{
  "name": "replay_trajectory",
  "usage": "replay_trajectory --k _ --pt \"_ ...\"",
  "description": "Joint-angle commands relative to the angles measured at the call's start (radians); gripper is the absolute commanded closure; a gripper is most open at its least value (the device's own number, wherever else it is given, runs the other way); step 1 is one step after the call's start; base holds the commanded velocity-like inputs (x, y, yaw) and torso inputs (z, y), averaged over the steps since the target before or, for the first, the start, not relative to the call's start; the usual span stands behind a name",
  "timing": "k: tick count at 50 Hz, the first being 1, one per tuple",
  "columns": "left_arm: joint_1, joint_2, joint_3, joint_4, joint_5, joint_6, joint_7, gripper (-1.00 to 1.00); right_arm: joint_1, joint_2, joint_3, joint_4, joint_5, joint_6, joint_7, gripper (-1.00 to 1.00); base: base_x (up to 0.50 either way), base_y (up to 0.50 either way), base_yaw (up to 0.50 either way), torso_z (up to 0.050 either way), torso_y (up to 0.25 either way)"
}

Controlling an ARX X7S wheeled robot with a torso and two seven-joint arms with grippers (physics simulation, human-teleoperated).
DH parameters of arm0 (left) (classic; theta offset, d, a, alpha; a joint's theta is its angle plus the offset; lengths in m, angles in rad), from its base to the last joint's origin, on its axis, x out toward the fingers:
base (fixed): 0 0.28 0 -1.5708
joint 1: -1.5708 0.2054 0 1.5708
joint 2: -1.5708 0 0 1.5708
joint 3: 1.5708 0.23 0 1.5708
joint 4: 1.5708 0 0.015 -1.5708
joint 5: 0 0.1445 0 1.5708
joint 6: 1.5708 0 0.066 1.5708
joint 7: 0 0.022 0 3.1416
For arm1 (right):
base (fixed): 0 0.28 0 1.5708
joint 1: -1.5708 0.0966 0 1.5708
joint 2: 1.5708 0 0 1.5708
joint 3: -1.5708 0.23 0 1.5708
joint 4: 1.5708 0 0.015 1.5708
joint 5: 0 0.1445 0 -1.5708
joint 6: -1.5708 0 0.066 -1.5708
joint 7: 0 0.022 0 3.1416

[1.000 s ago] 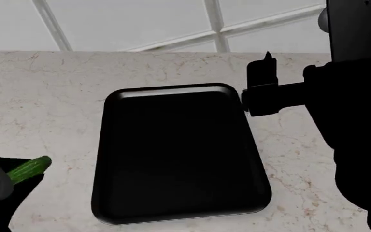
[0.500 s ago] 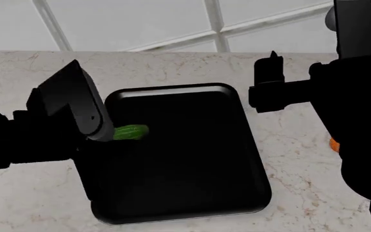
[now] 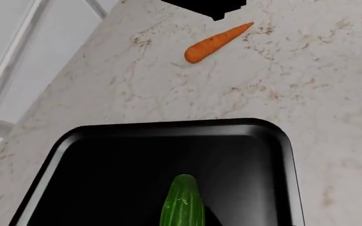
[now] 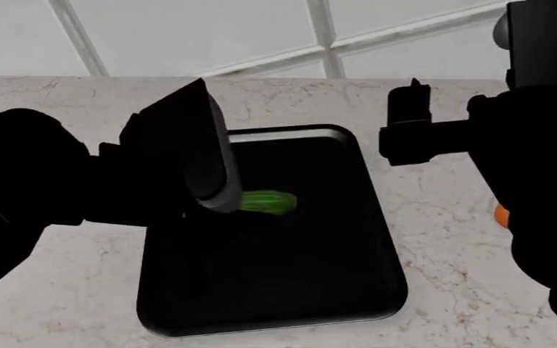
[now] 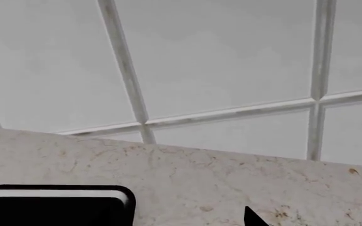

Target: Place the two vegetables and bowl onto the tray for setting up a vegetable dip station.

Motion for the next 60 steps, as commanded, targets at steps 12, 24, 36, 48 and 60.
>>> replay_trajectory --k 12,24,36,48,60 --pt "0.031 0.046 -0.009 0.009 -0.037 0.013 -0.022 1.0 -0.007 -0.005 -0.015 0.016 0.002 -0.012 -0.001 -1.0 0.0 0.0 0.0 0.0 0.0" --pt "0.096 -0.006 -0.008 0.147 -0.06 -0.015 -0.058 1.0 0.004 -0.011 -0.024 0.026 0.003 -0.017 0.0 -1.0 0.0 0.0 0.0 0.0 0.0" --pt "0.111 -0.012 0.011 0.146 -0.056 -0.012 -0.06 1.0 0.005 -0.014 -0.031 0.035 0.003 -0.027 -0.002 -1.0 0.0 0.0 0.0 0.0 0.0" --pt "0.116 0.022 0.021 0.01 -0.036 0.04 -0.048 1.0 -0.008 -0.011 -0.031 0.033 0.009 -0.032 -0.002 -1.0 0.0 0.0 0.0 0.0 0.0" --pt "0.131 0.015 0.042 0.035 -0.037 0.037 -0.047 1.0 -0.013 -0.014 -0.037 0.038 0.009 -0.038 0.0 -1.0 0.0 0.0 0.0 0.0 0.0"
